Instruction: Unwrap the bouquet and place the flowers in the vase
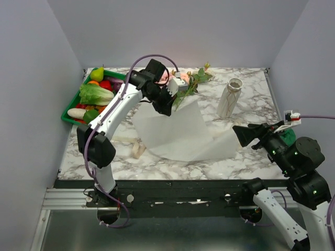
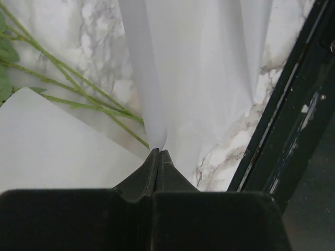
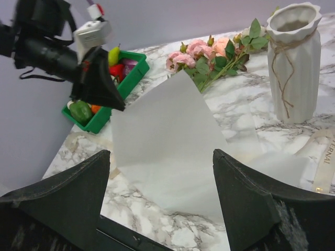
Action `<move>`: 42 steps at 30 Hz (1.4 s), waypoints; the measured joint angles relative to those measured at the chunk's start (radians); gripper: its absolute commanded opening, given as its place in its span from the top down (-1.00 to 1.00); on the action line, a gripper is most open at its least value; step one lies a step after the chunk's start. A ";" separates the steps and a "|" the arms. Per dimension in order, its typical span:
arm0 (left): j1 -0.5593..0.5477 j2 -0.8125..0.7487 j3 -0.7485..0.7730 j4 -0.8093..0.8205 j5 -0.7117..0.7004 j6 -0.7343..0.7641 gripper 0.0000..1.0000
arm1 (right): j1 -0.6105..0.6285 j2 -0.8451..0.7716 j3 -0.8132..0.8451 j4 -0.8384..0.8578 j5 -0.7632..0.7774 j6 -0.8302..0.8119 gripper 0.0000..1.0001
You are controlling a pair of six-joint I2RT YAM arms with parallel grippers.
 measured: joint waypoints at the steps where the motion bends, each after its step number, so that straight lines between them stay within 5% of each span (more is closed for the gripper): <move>1: -0.018 -0.043 -0.026 -0.005 0.007 0.017 1.00 | 0.000 0.009 0.001 0.000 0.000 -0.001 -0.73; 7: -0.119 -0.254 -0.235 -0.068 0.042 0.118 1.00 | 0.000 0.076 0.015 0.006 0.011 -0.023 -0.73; 15: -0.122 -0.468 -0.466 -0.157 0.137 0.275 1.00 | 0.000 0.189 0.043 0.041 0.012 -0.045 -0.71; 26: -0.123 -0.797 -0.597 -0.177 0.256 0.514 0.94 | 0.000 0.346 -0.047 0.161 -0.081 -0.042 -0.68; 29: -0.123 -0.856 -0.628 -0.179 0.266 0.534 0.70 | 0.012 0.389 -0.092 0.185 -0.093 -0.039 -0.64; 30: -0.123 -0.867 -0.638 -0.180 0.266 0.534 0.42 | 0.020 0.399 -0.105 0.192 -0.094 -0.039 -0.64; 32: -0.123 -0.882 -0.652 -0.180 0.267 0.536 0.19 | 0.046 0.419 -0.125 0.206 -0.096 -0.035 -0.63; 34: -0.123 -0.898 -0.658 -0.183 0.270 0.532 -0.32 | 0.092 0.447 -0.134 0.228 -0.088 -0.031 -0.62; 35: -0.123 -0.907 -0.658 -0.183 0.271 0.526 -0.88 | 0.122 0.464 -0.138 0.241 -0.084 -0.027 -0.61; 42: -0.123 -0.950 -0.552 -0.199 0.255 0.417 -0.97 | 0.328 0.572 -0.185 0.317 -0.019 0.029 -0.60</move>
